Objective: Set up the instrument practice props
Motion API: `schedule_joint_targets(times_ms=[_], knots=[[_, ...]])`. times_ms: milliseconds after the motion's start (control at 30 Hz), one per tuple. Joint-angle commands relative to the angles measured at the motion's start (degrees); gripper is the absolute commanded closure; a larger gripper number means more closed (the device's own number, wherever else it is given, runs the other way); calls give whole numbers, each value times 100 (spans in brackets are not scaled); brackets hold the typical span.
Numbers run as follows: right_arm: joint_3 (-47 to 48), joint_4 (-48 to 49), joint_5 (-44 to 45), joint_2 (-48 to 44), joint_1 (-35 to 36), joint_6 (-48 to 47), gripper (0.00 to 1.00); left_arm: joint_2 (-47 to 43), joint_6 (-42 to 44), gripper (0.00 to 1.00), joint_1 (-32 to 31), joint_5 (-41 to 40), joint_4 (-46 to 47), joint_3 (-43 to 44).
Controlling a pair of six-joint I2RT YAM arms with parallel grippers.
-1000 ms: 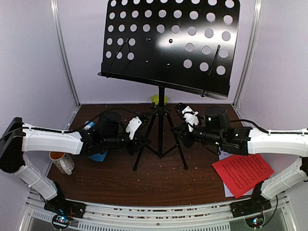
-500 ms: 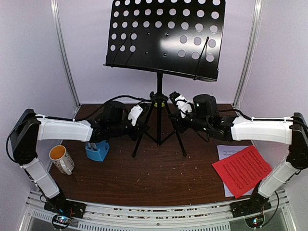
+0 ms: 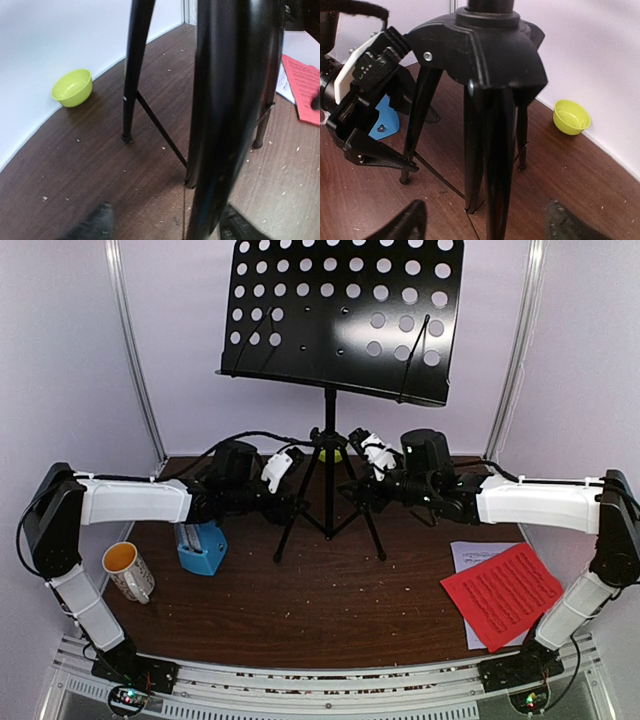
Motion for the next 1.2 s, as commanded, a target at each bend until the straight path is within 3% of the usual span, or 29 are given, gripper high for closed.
schedule_joint_targets(times_ms=[0,267,500,700,867,1033,1167], knots=[[-129,-108,-273,-201,-20,-114,8,-457,139,20,61,95,239,-189],[-891,-274,-358,-283,-99,-264,9,-653,331,21,61,303,165,-809],[-1296,-7,-467,-140,-277,-355,11,-186,225,25,61,346,301,-765],[-1089,84,-591,296,-393,-378,19,234,124,32,70,403,386,-594],[-938,286,-635,593,-422,-416,21,355,51,45,78,423,549,-562],[-744,350,-731,838,-482,-426,32,498,-11,58,87,468,530,-453],[-700,438,-766,896,-503,-425,49,529,-8,68,101,490,497,-399]])
